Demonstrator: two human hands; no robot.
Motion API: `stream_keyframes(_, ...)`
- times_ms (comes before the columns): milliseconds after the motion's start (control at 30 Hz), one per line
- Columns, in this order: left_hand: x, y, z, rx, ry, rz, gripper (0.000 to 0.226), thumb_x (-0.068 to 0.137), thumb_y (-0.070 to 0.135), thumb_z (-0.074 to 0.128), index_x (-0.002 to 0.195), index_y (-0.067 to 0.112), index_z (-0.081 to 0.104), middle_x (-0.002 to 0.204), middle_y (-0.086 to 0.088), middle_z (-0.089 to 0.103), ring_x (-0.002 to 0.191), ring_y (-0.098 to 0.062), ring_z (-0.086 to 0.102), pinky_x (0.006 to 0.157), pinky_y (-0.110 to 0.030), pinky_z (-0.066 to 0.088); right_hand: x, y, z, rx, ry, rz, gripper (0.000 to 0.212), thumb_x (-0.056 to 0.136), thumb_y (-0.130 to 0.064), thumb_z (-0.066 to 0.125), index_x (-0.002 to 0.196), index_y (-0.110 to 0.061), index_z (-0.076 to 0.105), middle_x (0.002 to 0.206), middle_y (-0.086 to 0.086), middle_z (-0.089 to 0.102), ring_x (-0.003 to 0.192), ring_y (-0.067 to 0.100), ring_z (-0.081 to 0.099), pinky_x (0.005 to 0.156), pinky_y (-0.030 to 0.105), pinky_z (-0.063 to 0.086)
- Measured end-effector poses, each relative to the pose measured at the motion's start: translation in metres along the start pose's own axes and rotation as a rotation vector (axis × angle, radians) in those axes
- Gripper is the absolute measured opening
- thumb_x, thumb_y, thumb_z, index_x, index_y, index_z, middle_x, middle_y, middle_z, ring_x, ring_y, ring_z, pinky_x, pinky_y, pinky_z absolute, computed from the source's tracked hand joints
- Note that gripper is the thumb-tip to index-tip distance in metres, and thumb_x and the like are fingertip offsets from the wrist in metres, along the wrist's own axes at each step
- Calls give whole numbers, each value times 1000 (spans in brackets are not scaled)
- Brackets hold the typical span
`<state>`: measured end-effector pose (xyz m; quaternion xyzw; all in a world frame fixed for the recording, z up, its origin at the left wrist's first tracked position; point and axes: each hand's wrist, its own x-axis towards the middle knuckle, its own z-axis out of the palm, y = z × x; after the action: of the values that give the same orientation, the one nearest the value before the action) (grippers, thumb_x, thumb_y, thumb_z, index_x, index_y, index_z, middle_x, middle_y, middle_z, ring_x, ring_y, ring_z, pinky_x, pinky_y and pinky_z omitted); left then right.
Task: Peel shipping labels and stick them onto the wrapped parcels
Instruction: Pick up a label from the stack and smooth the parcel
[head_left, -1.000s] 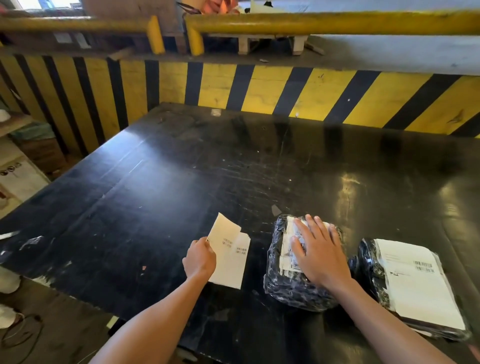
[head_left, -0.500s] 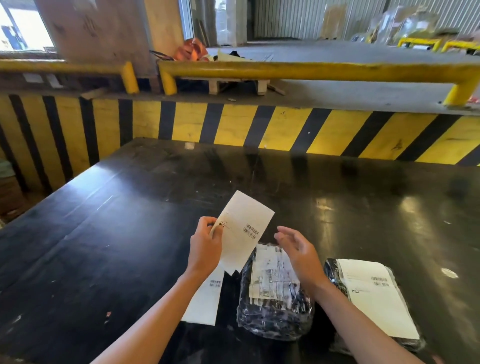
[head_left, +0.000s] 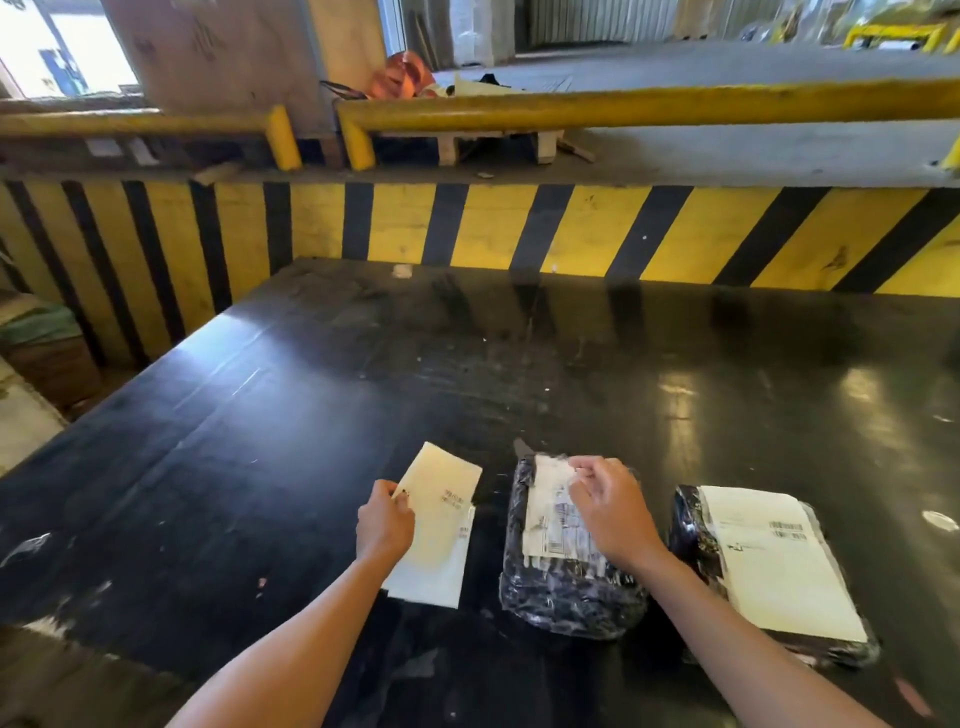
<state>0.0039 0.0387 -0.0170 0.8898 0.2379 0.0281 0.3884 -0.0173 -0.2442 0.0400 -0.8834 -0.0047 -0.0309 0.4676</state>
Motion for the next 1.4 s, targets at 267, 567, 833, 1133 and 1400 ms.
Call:
stream_keyframes(267,-5,-41,12,188,70,-197,29,101,23,48,120,15,68,126,-11,58,102,-28,60,93,-44,48,-5,11,12,-226,42,-173,24,94,-16,60,117,-14,66,108,-4,47,106,10,40,94,24,30)
stream_keyframes(567,-7,-45,5,231,47,-142,24,103,19,35,112,22,57,108,-5,70,81,-19,56,100,-45,41,-7,15,15,-272,43,-175,23,94,-22,58,115,-18,67,111,-7,45,111,9,38,99,27,32)
stream_keyframes(833,-10,-45,7,345,-75,-145,23,99,26,33,108,20,53,105,-3,64,97,-22,58,94,-46,42,-7,18,18,-292,36,-168,24,92,-26,59,114,-22,67,111,-8,44,114,13,41,106,44,38)
stream_keyframes(1133,-18,-11,5,95,-322,-278,33,96,16,32,118,1,52,107,-13,59,94,-29,61,73,-35,50,-8,18,18,-293,45,-178,24,91,-25,59,114,-21,67,111,-8,43,113,14,42,104,43,41)
stream_keyframes(1400,-18,10,-9,-395,-616,-526,21,94,25,48,112,16,49,119,-17,61,108,-35,58,90,-47,47,-9,16,17,-276,9,-150,25,92,-28,57,115,-25,64,113,-10,41,115,11,39,105,39,40)
